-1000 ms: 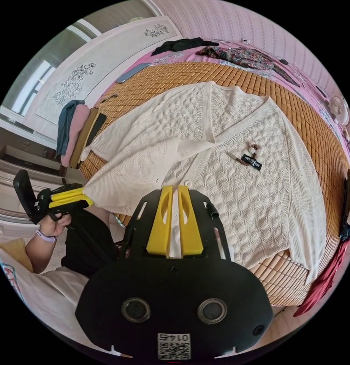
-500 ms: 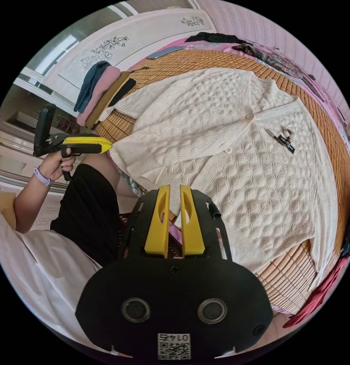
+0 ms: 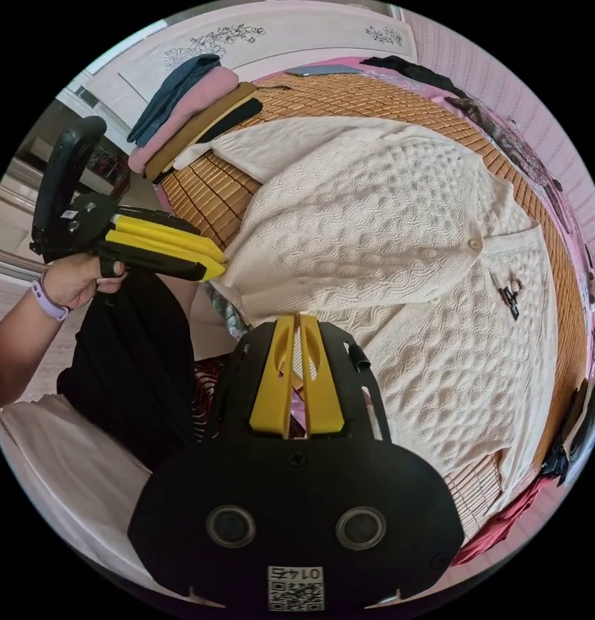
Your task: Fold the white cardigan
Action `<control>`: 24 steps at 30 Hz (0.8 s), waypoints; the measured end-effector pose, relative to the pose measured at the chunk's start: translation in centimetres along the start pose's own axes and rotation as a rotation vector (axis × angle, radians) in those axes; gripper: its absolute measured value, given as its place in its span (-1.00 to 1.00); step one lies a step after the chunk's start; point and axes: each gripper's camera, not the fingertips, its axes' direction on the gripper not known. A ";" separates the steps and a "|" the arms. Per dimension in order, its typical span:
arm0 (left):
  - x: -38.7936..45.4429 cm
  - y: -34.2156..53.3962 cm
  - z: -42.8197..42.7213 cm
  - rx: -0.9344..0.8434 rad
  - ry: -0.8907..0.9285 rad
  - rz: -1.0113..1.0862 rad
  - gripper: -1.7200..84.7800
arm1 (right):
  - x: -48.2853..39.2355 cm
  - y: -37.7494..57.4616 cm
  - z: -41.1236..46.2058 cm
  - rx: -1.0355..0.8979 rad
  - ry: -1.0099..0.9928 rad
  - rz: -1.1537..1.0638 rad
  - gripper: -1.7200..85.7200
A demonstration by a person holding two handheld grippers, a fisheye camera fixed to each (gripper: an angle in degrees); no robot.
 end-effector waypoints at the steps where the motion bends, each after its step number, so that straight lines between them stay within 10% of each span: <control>1: 0.0 -0.1 0.1 -0.006 -0.006 0.005 -0.88 | 0.5 0.6 -2.2 0.028 -0.016 0.002 -0.97; 14: -1.9 -1.0 1.2 -0.097 0.010 -0.025 -0.97 | 7.5 4.3 -2.1 -0.081 -0.072 0.345 -0.95; 24: -5.6 -0.2 -3.8 0.127 0.030 -0.167 -0.95 | 25.4 11.6 -11.0 0.181 0.073 0.786 -0.76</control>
